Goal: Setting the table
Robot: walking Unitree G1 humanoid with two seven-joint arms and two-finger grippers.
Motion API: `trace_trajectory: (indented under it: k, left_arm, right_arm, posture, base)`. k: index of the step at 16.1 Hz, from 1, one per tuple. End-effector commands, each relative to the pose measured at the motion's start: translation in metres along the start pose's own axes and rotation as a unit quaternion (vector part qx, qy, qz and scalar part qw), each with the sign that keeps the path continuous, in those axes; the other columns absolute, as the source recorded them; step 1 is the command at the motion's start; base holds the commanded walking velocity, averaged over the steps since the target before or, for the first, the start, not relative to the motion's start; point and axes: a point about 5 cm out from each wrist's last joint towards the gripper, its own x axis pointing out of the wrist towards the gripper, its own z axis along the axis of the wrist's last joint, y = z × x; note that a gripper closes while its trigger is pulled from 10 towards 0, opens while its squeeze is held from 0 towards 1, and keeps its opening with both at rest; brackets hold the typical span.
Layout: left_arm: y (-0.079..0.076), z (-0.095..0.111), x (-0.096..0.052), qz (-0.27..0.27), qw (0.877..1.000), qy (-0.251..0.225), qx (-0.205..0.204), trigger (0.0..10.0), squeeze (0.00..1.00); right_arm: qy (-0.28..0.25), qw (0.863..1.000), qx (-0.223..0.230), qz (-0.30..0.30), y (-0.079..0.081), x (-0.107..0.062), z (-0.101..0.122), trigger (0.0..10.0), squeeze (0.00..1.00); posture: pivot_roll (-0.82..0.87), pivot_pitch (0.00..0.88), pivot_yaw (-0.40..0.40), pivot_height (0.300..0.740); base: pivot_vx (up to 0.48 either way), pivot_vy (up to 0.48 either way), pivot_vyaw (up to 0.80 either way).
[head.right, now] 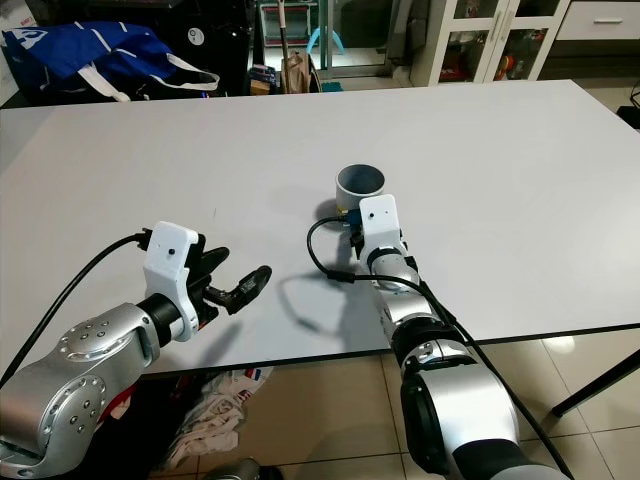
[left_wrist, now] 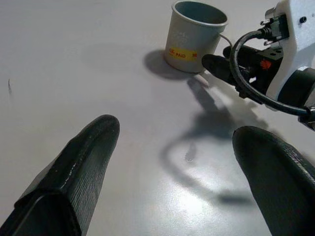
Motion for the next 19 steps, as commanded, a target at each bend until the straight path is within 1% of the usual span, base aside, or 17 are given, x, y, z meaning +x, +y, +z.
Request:
trace_trajectory:
  k: [1,9,11,19]
  left_arm:
    - [-0.0014,0.0036,-0.0005,-0.004,1.000,-0.003,0.002,10.0,0.00]
    - [-0.0022,0.0042,0.0020,-0.004,1.000,-0.005,0.003,10.0,0.00]
    - [-0.0032,0.0038,0.0021,-0.010,1.000,-0.005,-0.009,10.0,0.00]
    - [-0.0036,0.0033,0.0028,-0.011,1.000,-0.004,-0.008,10.0,0.00]
  right_arm:
    - [0.006,1.000,0.000,0.000,-0.0015,-0.0016,-0.0051,10.0,1.00]
    - [-0.001,1.000,-0.004,0.004,-0.0017,-0.0014,-0.0031,10.0,1.00]
    - [-0.002,1.000,-0.003,0.002,-0.0020,-0.0013,-0.0030,10.0,1.00]
    - [-0.005,1.000,0.000,0.000,-0.0030,-0.0015,-0.0027,10.0,1.00]
  posture:
    - [0.07,0.000,0.073,0.740]
    - [0.07,0.000,0.071,0.740]
    - [0.07,0.000,0.071,0.740]
    - [0.06,0.000,0.071,0.740]
  base:
    - [0.000,0.000,0.00]
    - [0.000,0.000,0.00]
    - [0.000,0.000,0.00]
    - [0.000,0.000,0.00]
